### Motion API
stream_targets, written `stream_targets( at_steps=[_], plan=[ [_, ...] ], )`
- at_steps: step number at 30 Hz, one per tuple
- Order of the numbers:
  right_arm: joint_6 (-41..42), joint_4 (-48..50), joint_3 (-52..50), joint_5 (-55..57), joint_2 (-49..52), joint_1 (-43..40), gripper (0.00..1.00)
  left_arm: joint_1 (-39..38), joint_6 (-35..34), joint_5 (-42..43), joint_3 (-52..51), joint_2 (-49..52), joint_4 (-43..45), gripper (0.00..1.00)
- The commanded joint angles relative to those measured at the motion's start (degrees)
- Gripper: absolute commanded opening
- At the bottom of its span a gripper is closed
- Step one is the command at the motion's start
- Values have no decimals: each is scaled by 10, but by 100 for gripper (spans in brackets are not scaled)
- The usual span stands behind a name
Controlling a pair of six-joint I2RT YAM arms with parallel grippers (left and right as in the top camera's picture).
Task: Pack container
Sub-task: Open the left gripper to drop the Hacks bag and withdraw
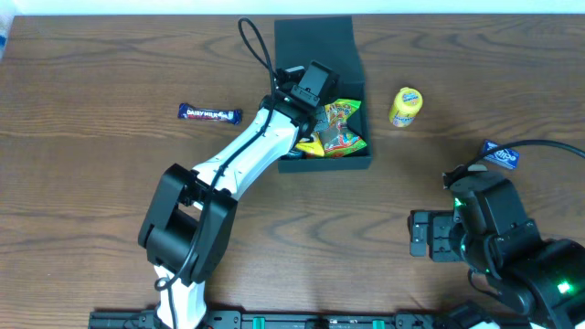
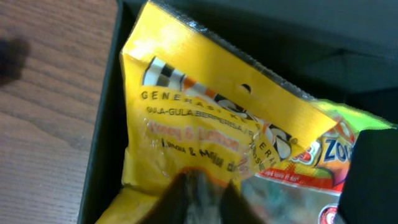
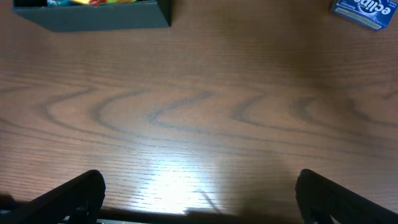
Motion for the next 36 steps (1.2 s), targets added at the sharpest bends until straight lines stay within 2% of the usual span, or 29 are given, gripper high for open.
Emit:
stream_targets(
  at_steps=[1, 2, 5, 9, 13, 16, 18, 26, 32, 36],
  plan=[
    [7, -1, 0, 1, -3, 5, 99, 4, -10, 9, 9, 10, -4, 44],
    [7, -1, 0, 1, -3, 5, 99, 4, -10, 10, 9, 10, -3, 57],
    [7, -1, 0, 1, -3, 5, 99, 4, -10, 11, 9, 3, -3, 78],
    [7, -1, 0, 1, -3, 5, 99, 4, -9, 24, 16, -19, -5, 89],
    [7, -1, 0, 1, -3, 5, 99, 4, -5, 91, 18, -42, -4, 97],
    [7, -1, 0, 1, -3, 5, 99, 5, 14, 133, 18, -49, -3, 95],
    [7, -1, 0, 1, -3, 5, 99, 10, 58, 119, 19, -55, -13, 95],
    [7, -1, 0, 1, -3, 5, 99, 65, 65, 94, 21, -144, -105, 96],
    [7, -1, 0, 1, -3, 5, 99, 114, 119, 97, 21, -225, -136, 95],
    [7, -1, 0, 1, -3, 5, 99, 120, 129, 156, 21, -247, -186, 95]
  ],
)
